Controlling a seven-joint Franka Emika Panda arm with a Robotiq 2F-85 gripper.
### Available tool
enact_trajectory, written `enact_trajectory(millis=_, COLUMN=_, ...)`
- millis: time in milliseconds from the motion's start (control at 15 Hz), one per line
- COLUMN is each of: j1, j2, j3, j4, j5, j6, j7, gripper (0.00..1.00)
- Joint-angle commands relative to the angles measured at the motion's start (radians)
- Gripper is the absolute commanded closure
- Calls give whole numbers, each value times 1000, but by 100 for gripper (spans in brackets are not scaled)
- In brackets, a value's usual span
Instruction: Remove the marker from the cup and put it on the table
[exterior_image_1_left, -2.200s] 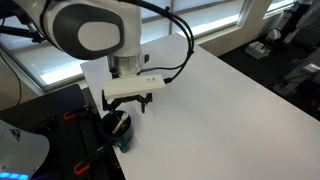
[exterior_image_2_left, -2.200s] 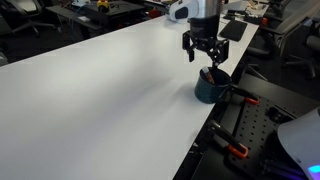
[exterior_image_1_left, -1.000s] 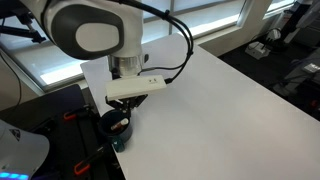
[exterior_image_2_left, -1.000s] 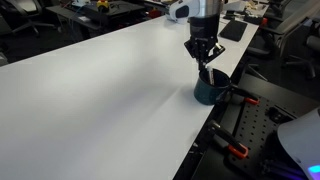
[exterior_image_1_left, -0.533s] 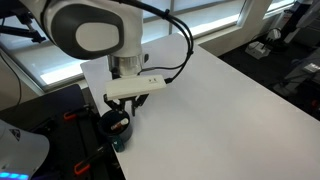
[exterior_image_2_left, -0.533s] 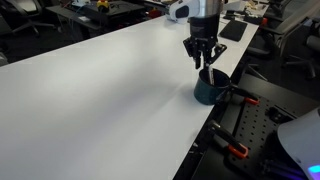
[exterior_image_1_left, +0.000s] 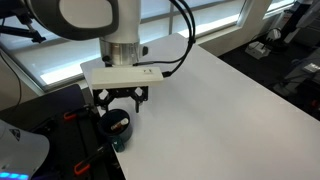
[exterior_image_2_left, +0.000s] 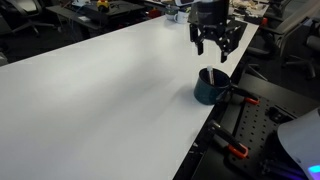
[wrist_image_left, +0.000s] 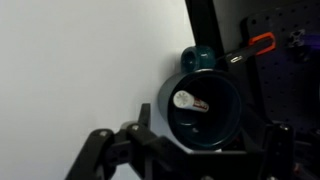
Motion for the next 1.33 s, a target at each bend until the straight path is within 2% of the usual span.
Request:
enact_trajectory(millis=0, j1=7, j2=-28, j3=-10, j4=1, j5=3, j6=-45, j7=-9, gripper=1)
enact_trajectory(millis=267, j1=9, j2=-73, j3=-14, j4=-3, j5=5, j6=-82, j7=-17, gripper=0)
enact_trajectory(millis=533, j1=15, j2=43, j3=-88, j4=28, j5=243, j6=13, j7=-103, gripper=0)
enact_trajectory(millis=667, j1=14, j2=104, j3=-92, j4=6, j5=337, j6=109, j7=-126, gripper=0)
enact_trajectory(millis=733, j1=11, j2=139, j3=-82, j4=-3, j5=351, j6=165, j7=-117, gripper=0)
enact_trajectory(millis=867, j1=8, j2=215, j3=-45, j4=-3, j5=261, j6=239, j7=-71, gripper=0)
enact_trajectory(millis=933, j1=-12, j2=152, j3=-57, j4=-6, j5=299, j6=178, j7=-110, gripper=0)
enact_trajectory(millis=1067, j1=-14, j2=214, j3=-34, j4=-1, j5=278, j6=221, j7=-94, gripper=0)
enact_trajectory(millis=1267, j1=-13, j2=232, j3=-27, j4=3, j5=275, j6=229, j7=-92, gripper=0)
